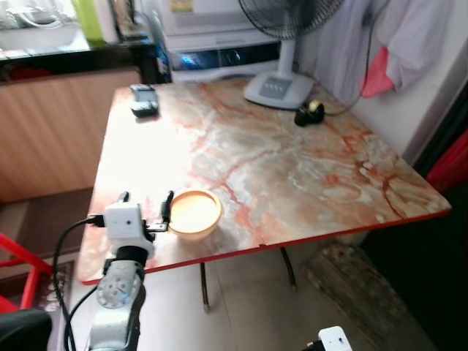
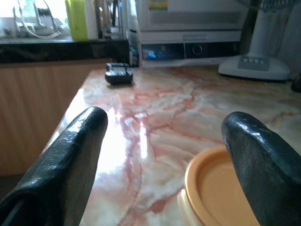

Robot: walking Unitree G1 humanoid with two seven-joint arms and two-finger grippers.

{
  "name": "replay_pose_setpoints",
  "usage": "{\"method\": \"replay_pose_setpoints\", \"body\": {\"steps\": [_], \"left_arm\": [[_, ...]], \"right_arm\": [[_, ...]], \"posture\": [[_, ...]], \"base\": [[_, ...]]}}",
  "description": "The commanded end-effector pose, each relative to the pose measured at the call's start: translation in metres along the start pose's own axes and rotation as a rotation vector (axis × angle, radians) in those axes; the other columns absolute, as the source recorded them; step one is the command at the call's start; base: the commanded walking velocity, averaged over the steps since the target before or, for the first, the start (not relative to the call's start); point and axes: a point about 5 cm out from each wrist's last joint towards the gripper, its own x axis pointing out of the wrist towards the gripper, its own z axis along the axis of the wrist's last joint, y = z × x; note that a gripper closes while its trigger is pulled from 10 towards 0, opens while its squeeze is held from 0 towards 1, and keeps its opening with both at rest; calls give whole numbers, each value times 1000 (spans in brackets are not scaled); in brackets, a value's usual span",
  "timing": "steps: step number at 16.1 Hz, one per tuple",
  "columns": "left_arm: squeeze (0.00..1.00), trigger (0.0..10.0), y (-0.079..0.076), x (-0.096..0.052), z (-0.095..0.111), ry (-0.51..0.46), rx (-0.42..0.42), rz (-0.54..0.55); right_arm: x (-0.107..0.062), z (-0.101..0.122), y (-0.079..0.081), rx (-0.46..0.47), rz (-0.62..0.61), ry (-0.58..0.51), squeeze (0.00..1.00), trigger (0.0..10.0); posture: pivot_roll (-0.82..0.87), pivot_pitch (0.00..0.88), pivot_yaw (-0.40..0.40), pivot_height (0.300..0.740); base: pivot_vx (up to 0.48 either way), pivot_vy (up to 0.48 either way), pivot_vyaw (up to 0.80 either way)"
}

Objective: Restocking fridge

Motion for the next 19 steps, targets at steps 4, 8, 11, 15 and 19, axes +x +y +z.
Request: {"method": "replay_pose_setpoints", "body": {"steps": [4, 8, 11, 15, 19], "left_arm": [[0, 10000, 0, 2, -7, 66, -187, 28], [0, 10000, 2, 11, -5, 75, -286, 9], [0, 10000, 1, 20, -8, 125, -421, -6], [98, 10000, 11, 30, -13, 135, -513, 35], [1000, 10000, 20, 32, -18, 144, -549, 72]], "right_arm": [[0, 2, 0, -11, 3, -4, 0, 10000], [0, 3, -1, -13, 3, -6, 0, 10000], [0, 4, -1, -16, 3, -7, 0, 10000], [0, 4, -1, -18, 2, -9, 0, 10000], [0, 4, -1, -16, 2, -9, 0, 10000]], "posture": [[13, 0, 0, 740], [13, 0, -3, 740], [15, 0, -9, 740], [12, 0, -11, 740], [8, 0, -11, 740]], "base": [[0, 0, 0], [0, 0, 0], [0, 0, 0], [0, 0, 0], [0, 0, 0]]}}
